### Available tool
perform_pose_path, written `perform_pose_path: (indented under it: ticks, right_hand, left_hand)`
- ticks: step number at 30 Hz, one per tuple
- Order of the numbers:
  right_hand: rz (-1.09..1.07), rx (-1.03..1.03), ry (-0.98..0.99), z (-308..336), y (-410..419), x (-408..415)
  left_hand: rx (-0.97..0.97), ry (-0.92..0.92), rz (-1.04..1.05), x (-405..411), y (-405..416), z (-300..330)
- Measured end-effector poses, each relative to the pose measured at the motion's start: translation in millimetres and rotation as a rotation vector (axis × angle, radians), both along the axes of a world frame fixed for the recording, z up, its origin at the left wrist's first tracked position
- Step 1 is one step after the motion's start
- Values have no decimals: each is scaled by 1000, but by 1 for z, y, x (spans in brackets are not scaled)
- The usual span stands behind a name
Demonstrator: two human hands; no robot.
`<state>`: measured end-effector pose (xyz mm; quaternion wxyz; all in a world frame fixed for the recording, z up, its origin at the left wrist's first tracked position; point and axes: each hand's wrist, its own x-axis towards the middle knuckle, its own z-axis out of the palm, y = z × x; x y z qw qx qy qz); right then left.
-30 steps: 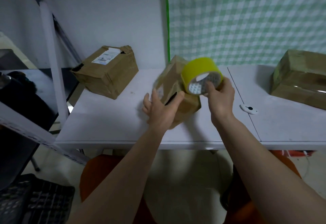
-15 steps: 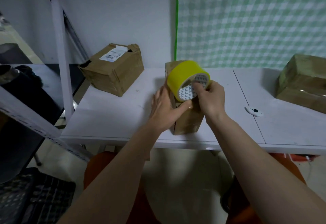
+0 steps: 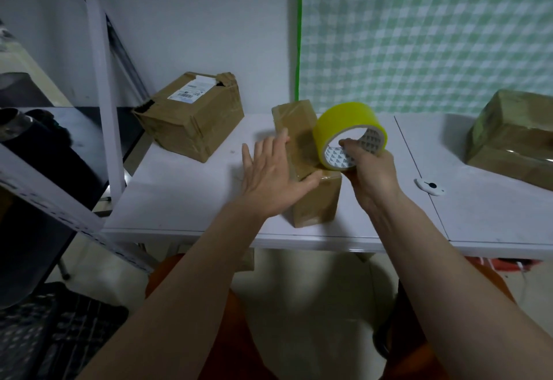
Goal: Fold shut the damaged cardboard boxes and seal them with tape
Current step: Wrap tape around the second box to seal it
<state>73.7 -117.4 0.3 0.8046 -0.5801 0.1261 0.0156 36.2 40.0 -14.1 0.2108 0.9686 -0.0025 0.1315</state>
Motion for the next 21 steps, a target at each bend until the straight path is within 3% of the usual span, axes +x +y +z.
perform_pose_path:
  ticks: [2, 7, 13, 21]
  right_hand:
    - [8, -15, -16, 2, 0, 0]
    - [31, -163, -75, 3, -7, 6]
    - [-44, -341, -117, 17, -44, 28]
    - [26, -244, 31, -13, -53, 25]
  left_hand:
    - [53, 25, -35, 4, -4, 4]
    - [-117, 113, -134, 7, -12, 4]
    - [-74, 139, -170, 11, -15, 5]
    - [-93, 136, -153, 10, -17, 4]
